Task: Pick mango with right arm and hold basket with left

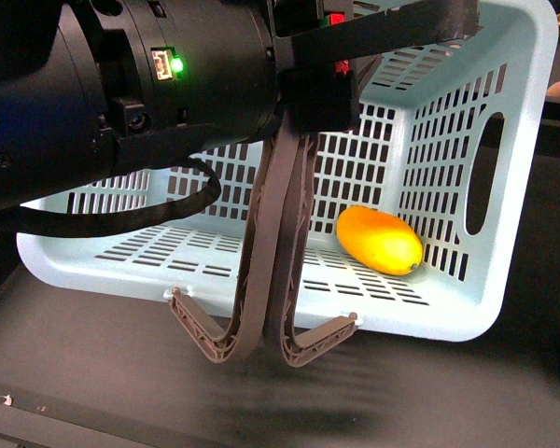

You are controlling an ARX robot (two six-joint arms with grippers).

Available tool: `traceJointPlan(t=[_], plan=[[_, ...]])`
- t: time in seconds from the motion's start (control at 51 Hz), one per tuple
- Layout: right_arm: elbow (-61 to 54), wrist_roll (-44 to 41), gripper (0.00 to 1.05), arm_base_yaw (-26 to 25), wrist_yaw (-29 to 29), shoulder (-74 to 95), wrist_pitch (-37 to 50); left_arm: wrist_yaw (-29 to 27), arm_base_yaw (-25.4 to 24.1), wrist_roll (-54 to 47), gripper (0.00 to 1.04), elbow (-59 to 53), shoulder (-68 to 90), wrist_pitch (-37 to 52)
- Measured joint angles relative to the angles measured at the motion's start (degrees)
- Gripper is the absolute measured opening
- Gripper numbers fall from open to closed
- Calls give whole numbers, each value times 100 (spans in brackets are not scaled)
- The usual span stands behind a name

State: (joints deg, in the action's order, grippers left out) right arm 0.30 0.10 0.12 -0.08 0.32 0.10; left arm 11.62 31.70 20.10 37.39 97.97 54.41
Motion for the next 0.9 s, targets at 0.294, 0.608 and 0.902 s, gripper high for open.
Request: traceJointPlan(t=[0.294, 0.608, 0.902], plan=[[0, 0, 52, 0, 0, 0, 0, 0, 0, 4, 9, 0, 0, -2], [0, 4, 99, 0, 0, 0, 0, 0, 0, 4, 9, 0, 0, -2], [0, 2, 97, 0, 0, 0, 0, -557, 57, -433, 9, 44, 146, 164]])
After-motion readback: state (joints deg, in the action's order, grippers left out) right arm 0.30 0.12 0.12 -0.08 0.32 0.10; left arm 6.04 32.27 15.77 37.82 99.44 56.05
